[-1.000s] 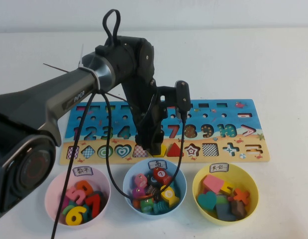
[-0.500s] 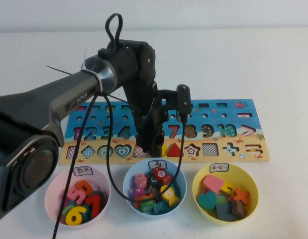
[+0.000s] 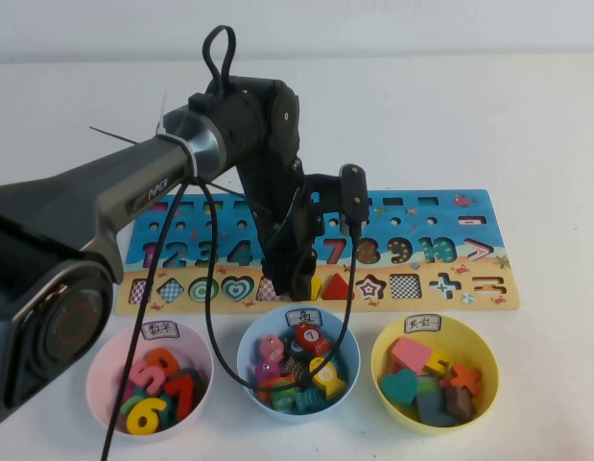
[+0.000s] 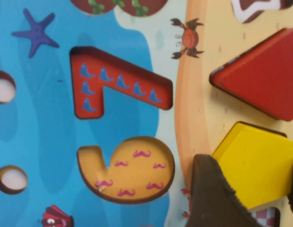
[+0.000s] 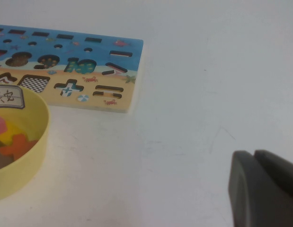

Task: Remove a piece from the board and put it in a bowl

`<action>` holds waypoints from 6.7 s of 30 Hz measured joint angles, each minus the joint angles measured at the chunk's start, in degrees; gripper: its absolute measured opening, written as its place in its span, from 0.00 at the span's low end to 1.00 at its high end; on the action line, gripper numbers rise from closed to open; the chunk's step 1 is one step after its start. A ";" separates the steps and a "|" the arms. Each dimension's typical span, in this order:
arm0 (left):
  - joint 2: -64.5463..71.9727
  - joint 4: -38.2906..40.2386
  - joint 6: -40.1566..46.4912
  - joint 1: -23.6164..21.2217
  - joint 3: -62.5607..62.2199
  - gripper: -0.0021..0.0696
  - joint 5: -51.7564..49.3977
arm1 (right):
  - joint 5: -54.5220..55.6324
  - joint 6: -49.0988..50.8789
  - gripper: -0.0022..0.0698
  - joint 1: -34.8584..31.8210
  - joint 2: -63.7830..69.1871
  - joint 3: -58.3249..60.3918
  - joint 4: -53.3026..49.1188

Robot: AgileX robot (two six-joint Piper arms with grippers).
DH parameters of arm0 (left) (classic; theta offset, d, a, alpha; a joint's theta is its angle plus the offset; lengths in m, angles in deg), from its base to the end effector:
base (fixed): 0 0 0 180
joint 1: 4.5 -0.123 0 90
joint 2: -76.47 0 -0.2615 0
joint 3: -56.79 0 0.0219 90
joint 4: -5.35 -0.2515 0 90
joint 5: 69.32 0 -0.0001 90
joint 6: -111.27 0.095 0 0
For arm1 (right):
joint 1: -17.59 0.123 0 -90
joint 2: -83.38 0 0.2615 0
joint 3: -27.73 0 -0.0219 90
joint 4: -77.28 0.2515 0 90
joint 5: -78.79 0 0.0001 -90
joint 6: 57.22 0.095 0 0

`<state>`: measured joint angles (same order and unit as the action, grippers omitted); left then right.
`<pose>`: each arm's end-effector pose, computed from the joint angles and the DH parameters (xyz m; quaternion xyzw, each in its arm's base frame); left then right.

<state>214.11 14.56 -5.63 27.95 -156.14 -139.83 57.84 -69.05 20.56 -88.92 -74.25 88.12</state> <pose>0.3722 -0.2536 0.1630 0.7216 0.6868 -0.0630 0.0604 0.0805 0.0106 0.1719 -0.0527 0.7984 0.0336 0.5989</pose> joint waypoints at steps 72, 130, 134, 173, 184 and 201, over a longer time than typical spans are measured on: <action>-31.46 5.45 -51.90 17.67 29.84 0.42 14.68 | -0.09 0.00 0.01 0.00 0.00 0.00 0.00; -34.77 -8.04 -65.43 22.31 28.68 0.07 17.39 | -0.09 0.00 0.01 0.00 0.00 0.00 0.00; -44.99 -14.15 -68.35 21.83 38.13 0.04 22.33 | -0.12 0.00 0.01 0.00 0.00 0.00 0.00; -97.98 -11.02 -58.85 12.84 92.54 0.02 73.57 | -0.12 0.00 0.01 0.00 0.00 0.00 0.00; -122.34 -7.51 -53.89 -16.57 107.87 0.02 80.86 | -0.21 0.00 0.01 0.00 0.00 0.00 0.00; -129.76 -7.62 -57.31 -24.49 110.86 0.02 53.31 | -0.21 0.00 0.01 0.00 0.00 0.00 0.00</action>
<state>84.36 6.94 -62.94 3.45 -45.28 -86.51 57.63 -69.05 20.56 -88.92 -74.25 88.12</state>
